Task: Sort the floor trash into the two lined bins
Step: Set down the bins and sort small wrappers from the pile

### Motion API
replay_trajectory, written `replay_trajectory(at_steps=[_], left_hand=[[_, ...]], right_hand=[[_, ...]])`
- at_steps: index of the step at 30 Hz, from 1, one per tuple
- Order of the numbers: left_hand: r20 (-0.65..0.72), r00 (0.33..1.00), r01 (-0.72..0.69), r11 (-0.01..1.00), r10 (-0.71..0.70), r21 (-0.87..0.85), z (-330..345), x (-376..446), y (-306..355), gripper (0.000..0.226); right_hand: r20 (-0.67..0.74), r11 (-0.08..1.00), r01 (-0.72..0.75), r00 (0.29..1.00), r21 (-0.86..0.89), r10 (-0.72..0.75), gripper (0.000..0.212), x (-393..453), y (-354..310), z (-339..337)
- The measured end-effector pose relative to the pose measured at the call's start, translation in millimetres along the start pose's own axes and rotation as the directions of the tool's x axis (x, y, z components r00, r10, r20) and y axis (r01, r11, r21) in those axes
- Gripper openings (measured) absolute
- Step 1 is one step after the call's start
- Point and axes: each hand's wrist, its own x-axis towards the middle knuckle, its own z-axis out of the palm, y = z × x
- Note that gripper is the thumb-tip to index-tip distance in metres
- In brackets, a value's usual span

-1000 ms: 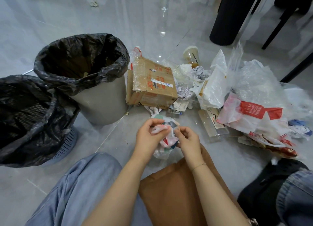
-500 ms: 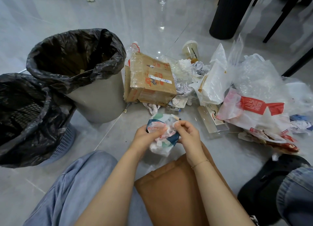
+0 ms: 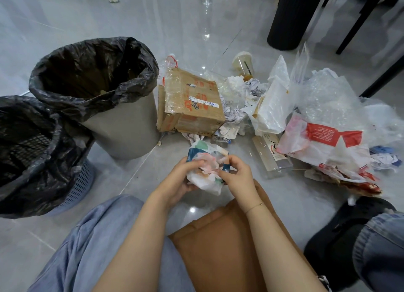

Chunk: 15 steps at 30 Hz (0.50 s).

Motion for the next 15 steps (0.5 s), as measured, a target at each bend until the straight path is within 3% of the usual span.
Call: replay_trajectory(at_steps=[3,7,10,15], left_hand=[[-0.017,1.0,-0.02,1.0,0.02,0.015,1,-4,4,0.029],[-0.11,0.994,-0.01,1.0,0.008,-0.021,0,-2,6,0.033],[-0.166,0.985,0.038,0.996,-0.05,-0.077,-4,-2,7,0.033],[-0.145,0.977,0.127,0.973,-0.157,-0.195,-12,-12,13,0.031]], right_hand=[[0.002,0.995,-0.037,0.999,0.097,0.037,0.029,0,-2,0],[0.122,0.958,-0.123,0.988,0.257,0.094,0.023,-2,-3,0],[0.223,0.953,-0.196,0.964,0.23,0.145,0.019,-1,-3,-3],[0.249,0.964,-0.207,0.955,0.165,0.163,0.02,-2,-14,-7]])
